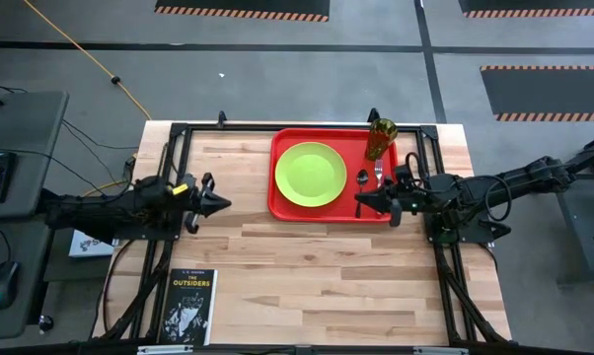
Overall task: Pick and place plate/cup/fork/spoon on tray
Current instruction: Return to Home Position
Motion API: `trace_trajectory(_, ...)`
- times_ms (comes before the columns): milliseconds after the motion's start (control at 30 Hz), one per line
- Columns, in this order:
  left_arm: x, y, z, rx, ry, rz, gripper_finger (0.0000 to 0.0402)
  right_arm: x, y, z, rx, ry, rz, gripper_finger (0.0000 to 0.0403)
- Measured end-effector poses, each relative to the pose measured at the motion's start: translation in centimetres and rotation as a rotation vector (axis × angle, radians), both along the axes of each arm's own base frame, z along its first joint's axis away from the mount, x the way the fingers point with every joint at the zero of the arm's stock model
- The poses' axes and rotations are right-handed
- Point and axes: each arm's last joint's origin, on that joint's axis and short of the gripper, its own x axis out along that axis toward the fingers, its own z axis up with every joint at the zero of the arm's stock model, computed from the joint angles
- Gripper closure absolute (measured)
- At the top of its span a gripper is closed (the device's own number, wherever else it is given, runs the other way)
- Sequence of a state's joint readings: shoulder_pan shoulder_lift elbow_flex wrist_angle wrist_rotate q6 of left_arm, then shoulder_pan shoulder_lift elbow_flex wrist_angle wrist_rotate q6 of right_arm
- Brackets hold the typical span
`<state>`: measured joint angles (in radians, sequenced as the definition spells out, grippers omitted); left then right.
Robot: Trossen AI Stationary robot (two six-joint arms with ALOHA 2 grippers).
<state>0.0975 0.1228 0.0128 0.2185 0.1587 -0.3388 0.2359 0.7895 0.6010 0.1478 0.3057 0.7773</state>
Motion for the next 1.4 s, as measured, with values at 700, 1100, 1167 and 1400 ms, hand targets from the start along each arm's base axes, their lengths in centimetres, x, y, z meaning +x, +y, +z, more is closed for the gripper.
trace_trajectory(700,0.0,-0.3,-1.6,-0.032,0.174,-0.107,0.0401,-0.4,0.2,0.2,-0.132,0.001,0.097,0.0403)
trace_trajectory(1100,0.0,-0.3,-1.6,-0.039,0.176,-0.107,0.0401,-8.9,-1.6,-1.5,-0.283,-0.151,0.180,0.0403)
trace_trajectory(1167,0.0,-0.3,-1.6,-0.039,0.175,-0.107,0.0401,-10.0,-1.8,-2.7,-0.271,-0.241,0.167,0.0403)
trace_trajectory(1400,0.1,-0.3,-1.6,-0.039,0.177,-0.107,0.0401,-10.2,-2.0,-5.6,-0.395,-0.358,0.133,0.0403)
